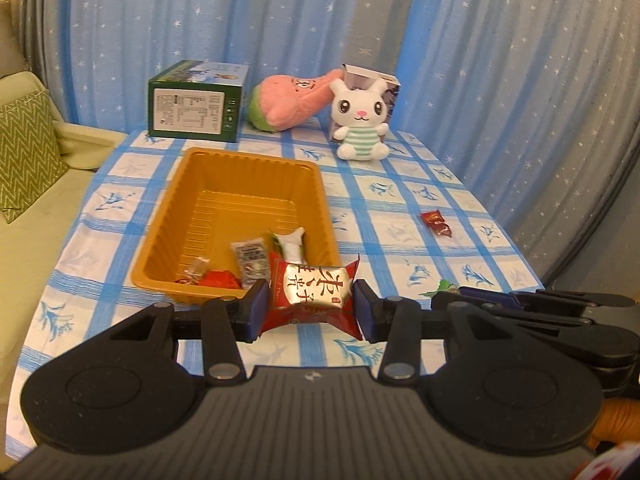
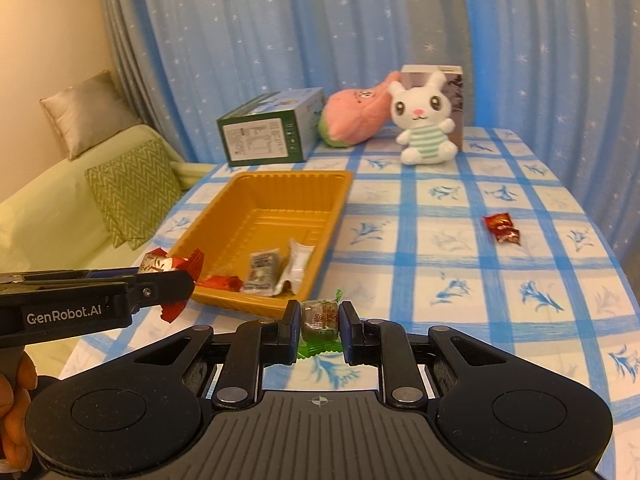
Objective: Organize snacks
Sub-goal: 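Carry both held candies over the orange tray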
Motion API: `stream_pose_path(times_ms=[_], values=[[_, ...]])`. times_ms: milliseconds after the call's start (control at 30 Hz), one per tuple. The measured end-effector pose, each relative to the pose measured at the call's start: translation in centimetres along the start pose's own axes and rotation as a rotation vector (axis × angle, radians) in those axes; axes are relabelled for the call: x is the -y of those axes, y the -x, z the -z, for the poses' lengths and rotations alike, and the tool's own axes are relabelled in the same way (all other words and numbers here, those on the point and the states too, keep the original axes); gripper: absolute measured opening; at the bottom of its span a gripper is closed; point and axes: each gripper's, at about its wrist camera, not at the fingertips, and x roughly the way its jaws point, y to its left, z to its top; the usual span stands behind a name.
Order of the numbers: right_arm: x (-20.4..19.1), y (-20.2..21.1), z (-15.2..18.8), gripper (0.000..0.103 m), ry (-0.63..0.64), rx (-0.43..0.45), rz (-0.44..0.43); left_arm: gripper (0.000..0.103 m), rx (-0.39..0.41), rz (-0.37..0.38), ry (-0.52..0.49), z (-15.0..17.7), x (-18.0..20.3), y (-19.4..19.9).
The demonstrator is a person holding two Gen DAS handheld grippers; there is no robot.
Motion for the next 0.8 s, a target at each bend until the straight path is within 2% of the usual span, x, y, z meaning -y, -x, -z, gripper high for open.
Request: stream_pose_path(times_ms=[467,800], values=[[-2.1,-2.3,-1.6,0.021,0.049,-0.002,-0.038,0.041,0.01,-0.038,0.025,-1.1,-2.8,-0.1],[-3.1,-5.2,-3.9,0.021,0.097,-0.005,-0.055,0.041,0.007,-0.064,0.007,-2.9,-4.8,-1.7]])
